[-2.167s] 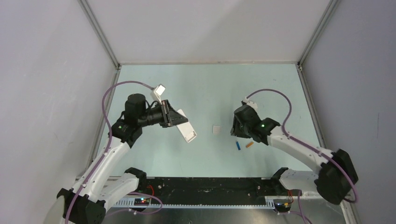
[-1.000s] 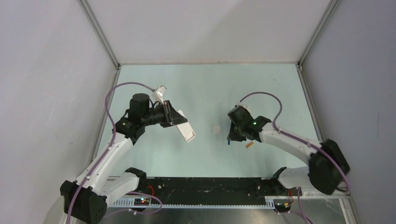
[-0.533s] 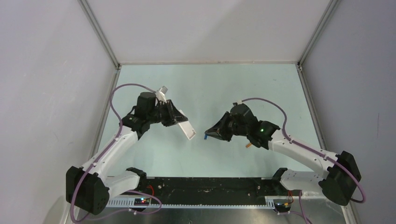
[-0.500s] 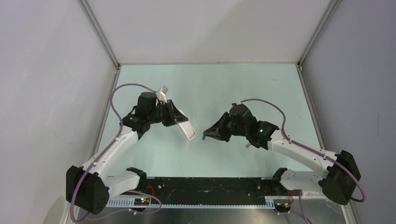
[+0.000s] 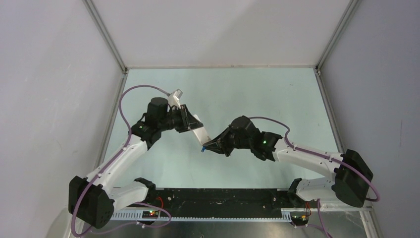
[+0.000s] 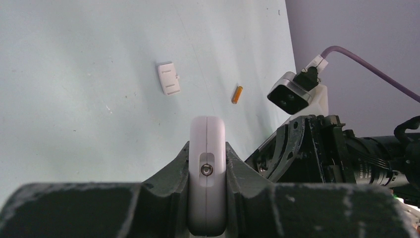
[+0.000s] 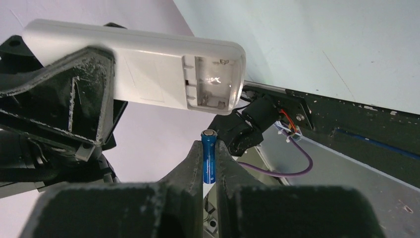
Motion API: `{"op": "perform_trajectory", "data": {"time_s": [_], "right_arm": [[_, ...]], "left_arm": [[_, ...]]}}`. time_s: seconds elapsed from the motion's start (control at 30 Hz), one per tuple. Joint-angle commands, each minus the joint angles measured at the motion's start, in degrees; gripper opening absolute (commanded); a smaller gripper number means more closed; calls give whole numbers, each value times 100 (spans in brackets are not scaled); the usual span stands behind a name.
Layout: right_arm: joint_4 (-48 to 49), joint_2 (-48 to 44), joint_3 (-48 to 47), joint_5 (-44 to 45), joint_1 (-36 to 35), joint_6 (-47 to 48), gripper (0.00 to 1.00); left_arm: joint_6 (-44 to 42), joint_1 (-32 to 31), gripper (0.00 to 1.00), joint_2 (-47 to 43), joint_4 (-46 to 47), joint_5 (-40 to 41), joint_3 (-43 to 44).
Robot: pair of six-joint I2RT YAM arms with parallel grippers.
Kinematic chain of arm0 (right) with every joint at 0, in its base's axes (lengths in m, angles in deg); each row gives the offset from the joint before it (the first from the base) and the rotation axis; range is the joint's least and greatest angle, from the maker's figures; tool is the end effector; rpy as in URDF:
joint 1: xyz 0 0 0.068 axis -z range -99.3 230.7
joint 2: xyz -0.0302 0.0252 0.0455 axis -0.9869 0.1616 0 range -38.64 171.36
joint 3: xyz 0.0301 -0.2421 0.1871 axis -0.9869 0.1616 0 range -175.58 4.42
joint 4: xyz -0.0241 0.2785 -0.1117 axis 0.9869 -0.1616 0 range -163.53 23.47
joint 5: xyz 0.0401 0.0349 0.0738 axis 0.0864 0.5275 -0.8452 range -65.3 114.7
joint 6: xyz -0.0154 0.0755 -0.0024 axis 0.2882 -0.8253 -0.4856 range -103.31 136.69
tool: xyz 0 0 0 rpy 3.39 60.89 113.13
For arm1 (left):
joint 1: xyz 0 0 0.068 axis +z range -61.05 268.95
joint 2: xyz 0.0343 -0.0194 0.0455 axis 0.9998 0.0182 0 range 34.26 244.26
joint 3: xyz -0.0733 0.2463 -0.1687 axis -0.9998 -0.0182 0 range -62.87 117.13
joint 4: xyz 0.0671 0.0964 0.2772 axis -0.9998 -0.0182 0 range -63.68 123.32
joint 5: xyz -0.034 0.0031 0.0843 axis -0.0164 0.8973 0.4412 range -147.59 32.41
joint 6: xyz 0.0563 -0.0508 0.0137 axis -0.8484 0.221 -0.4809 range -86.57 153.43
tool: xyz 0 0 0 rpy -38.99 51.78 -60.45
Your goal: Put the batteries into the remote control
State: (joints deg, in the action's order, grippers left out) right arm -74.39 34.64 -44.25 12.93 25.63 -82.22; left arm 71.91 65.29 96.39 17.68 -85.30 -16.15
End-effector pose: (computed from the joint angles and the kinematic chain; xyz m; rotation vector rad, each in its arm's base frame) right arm 0.1816 0.2832 0.2613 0.8677 2.5662 1.5094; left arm 0.2494 -0.1425 0.2919 0.0210 2.2634 -1.1273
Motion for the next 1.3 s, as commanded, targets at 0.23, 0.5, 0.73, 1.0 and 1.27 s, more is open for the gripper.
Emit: {"op": "perform_trajectory", "data": {"time_s": [0.23, 0.5, 0.73, 1.0, 1.27], "right_arm": [[-57, 55, -134, 304, -7, -338, 1], [-152, 86, -135, 403, 100, -237, 1], [-315, 157, -133, 452, 122, -113, 1], [-328, 150, -135, 452, 85, -128, 1], [-468, 92, -135, 456, 36, -190, 1]], "left_arm": [[-75, -59, 0, -208, 389, -268, -14], [416, -69, 0, -154, 379, -555, -123], [555, -80, 0, -188, 376, -625, -143], [460, -78, 0, -175, 371, -442, -119], [325, -77, 0, -156, 372, -262, -89]]}}
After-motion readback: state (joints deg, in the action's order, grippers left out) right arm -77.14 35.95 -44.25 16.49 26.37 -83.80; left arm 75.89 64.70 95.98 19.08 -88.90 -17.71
